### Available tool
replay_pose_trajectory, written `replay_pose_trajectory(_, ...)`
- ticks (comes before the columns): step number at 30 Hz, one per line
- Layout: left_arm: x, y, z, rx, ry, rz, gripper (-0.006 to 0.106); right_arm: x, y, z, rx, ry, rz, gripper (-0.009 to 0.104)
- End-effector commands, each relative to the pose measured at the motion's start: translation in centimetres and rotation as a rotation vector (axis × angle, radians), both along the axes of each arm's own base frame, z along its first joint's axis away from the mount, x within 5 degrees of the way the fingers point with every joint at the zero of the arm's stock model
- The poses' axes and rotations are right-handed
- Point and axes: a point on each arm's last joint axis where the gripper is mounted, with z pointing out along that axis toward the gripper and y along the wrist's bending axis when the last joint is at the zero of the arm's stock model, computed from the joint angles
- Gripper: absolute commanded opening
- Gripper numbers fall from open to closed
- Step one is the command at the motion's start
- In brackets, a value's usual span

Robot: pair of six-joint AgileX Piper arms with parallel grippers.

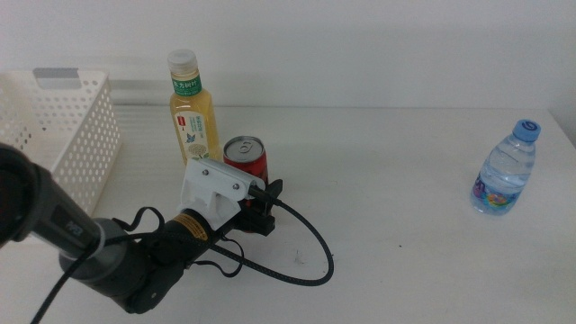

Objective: Use arms to grab the bottles and put them into the dustbin to the left of the table.

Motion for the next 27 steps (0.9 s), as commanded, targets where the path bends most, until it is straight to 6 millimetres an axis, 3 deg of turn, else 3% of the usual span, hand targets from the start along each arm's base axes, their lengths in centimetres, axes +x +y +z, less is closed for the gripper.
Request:
replay_pose_trajectory(1,0.0,-0.2,1.5,-0.016,-0.030,-0.021,0.032,0.0,0.0,0.0,-0.003,-0.009,-0.008,0.093)
replay_pose_trajectory(15,-1.1,0.4,9.2,0.041,-0.070,-0.011,0.031,0.0,0.0,0.0,-0.003,-0.009,-0.008,0.093)
replay_pose_trajectory(27,-1.9,2.2,16.0,0.129,0.047,0.101,0.031,0.0,0.0,0.0,-0.003,-0.009,-0.008,0.093)
